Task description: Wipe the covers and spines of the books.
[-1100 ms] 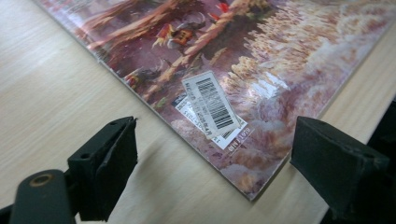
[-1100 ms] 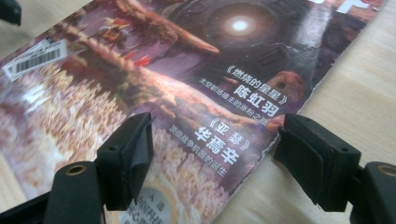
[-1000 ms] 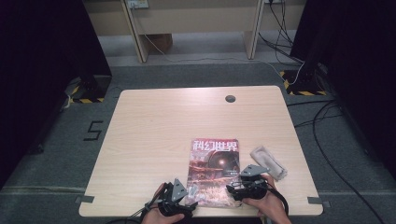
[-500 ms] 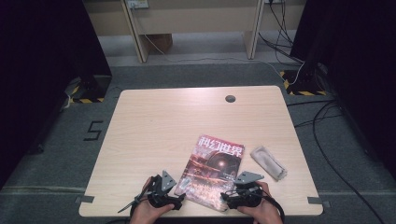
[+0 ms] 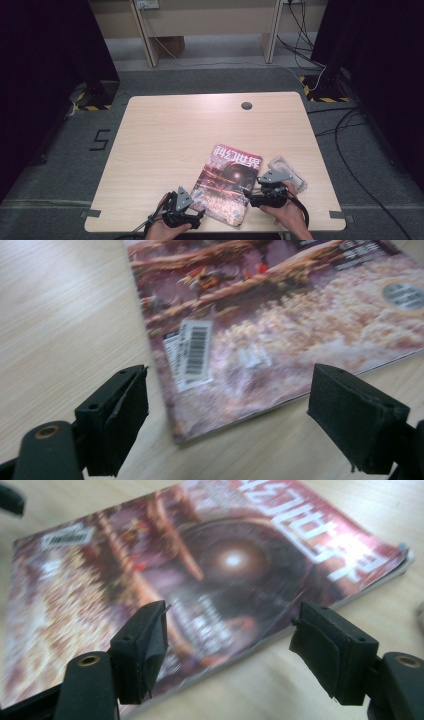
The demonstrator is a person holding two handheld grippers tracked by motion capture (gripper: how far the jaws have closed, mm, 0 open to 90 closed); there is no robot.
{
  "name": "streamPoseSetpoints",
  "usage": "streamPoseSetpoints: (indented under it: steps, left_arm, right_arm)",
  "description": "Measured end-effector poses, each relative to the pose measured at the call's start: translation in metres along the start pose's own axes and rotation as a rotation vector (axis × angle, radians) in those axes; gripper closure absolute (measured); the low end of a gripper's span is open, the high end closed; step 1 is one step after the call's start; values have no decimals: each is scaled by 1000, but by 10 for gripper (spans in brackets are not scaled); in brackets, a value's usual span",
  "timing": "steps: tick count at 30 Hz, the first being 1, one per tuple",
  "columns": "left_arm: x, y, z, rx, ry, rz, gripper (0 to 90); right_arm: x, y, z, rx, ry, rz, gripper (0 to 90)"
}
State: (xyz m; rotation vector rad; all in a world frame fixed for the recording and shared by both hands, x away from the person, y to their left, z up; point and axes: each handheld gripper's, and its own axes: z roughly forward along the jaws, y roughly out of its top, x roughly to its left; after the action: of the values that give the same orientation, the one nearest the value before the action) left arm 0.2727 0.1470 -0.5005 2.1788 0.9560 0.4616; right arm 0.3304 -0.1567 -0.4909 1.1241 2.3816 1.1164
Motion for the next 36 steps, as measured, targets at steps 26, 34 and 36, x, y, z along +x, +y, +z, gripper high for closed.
streamPoseSetpoints:
  steps: [26,34,36]
  left_arm:
    - [-18,7,18,-10,-23,49,164]
    - [-19,6,18,-9,-36,62,159]
    - [-17,6,18,-10,-34,62,141]
  right_arm:
    - [-61,67,93,86,-86,85,254]
    - [-61,64,90,79,-74,86,266]
    - [-60,64,89,84,-81,85,265]
